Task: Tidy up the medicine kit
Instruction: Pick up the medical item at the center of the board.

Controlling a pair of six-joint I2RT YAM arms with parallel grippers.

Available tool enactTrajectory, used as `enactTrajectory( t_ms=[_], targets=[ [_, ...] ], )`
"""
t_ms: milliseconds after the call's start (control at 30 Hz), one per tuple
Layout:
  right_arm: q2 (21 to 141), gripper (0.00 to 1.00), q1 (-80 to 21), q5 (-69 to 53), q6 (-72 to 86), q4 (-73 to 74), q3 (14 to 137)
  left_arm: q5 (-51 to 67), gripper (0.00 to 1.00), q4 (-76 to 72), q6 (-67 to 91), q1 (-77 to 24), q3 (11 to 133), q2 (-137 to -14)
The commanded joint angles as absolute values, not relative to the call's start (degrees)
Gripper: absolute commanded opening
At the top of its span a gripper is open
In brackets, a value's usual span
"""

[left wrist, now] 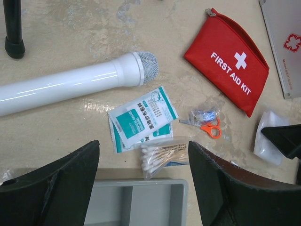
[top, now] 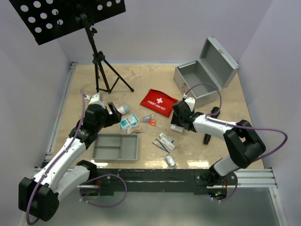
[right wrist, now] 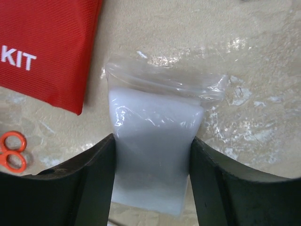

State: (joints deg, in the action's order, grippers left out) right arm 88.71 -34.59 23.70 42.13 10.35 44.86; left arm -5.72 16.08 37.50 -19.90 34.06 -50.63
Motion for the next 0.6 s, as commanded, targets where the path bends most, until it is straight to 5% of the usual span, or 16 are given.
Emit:
enactTrajectory(
  t_ms=[0, 267, 567],
  targets=[
    [82.8, 0.61, -38.6, 27.8, 43.9, 15.8, 50.1, -7.0, 0.80, 15.9, 38.1, -19.9, 35.6, -49.3],
    [78.9, 0.59, -54.3, 27.0, 51.0, 21.4, 56.1, -12.0, 0.81, 20.5, 39.1, -19.3, 40.5, -49.1],
    [88.0, 0.57, -66.9, 24.3, 54.9, 19.1, 65.3, -5.3, 0.79, 24.8, 42.1, -7.7, 41.0, -49.7]
  ],
)
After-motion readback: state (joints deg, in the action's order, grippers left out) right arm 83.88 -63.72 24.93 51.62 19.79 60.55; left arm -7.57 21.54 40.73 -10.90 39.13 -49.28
